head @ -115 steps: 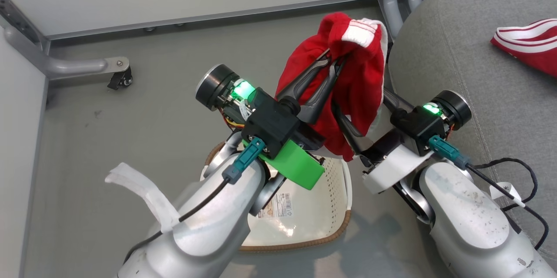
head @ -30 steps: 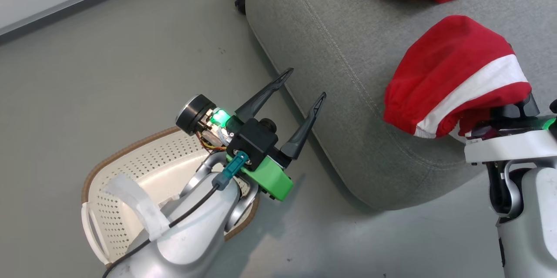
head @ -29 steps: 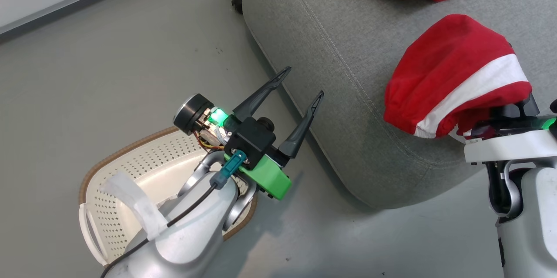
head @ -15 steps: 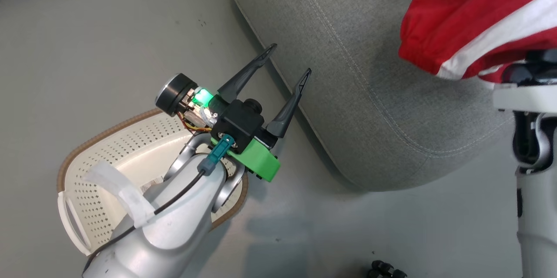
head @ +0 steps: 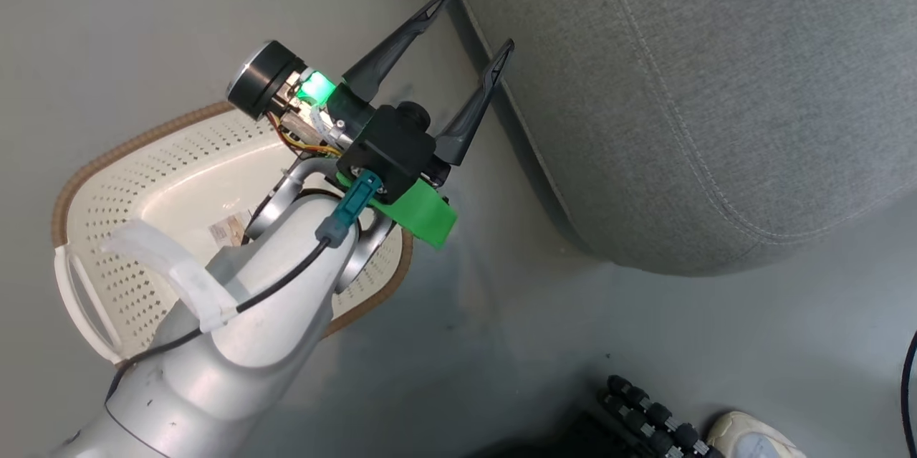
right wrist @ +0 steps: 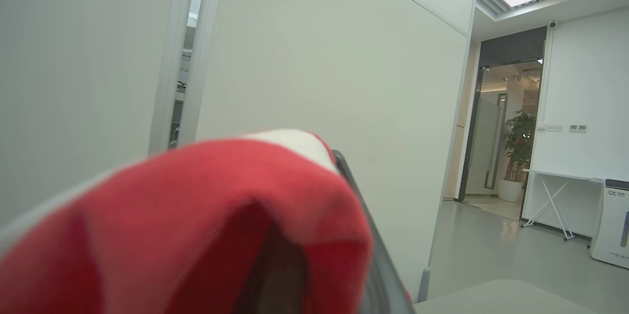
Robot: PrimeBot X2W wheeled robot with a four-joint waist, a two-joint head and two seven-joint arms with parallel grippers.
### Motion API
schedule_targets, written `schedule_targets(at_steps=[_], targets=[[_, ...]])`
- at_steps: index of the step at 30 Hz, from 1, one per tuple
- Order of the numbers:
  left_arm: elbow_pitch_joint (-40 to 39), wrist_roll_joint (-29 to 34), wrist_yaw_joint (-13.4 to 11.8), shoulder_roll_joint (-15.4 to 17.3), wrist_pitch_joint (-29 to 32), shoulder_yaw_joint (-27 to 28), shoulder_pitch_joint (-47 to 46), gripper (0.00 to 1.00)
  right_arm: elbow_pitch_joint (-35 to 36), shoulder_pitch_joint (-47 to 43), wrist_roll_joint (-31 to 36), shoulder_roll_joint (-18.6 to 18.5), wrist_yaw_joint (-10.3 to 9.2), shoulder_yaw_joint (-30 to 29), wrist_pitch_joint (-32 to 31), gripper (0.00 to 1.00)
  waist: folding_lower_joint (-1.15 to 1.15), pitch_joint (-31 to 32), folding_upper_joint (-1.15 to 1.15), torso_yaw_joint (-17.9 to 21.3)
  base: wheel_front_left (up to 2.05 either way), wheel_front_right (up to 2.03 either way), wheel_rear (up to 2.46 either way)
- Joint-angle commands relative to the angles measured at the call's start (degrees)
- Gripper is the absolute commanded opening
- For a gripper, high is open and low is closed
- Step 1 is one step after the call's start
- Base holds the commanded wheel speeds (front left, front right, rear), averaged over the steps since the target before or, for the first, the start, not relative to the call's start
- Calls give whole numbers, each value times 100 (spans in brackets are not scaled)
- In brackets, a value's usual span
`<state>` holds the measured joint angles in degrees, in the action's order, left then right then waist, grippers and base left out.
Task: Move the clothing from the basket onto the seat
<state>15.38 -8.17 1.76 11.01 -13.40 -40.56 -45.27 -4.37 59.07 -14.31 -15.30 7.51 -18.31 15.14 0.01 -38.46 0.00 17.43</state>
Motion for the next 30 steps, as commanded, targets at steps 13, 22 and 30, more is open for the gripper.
schedule_targets(at_steps=[13,22,30], targets=[[-153,103,-85,-35,-19,-60,-438,100,-1745,1034,176,-345,-4,-119,0,0,-1,-1034,0,-467,0,0,0],[-49,21,-108,-36,-86,-80,-432,100,-2427,315,-3,-335,-4,-163,0,0,-1,-1012,0,-546,0,0,0],[18,-37,-143,-27,-133,-77,-401,100,-2579,-91,-31,-195,-5,-139,1,29,-1,-861,0,-577,0,0,0]])
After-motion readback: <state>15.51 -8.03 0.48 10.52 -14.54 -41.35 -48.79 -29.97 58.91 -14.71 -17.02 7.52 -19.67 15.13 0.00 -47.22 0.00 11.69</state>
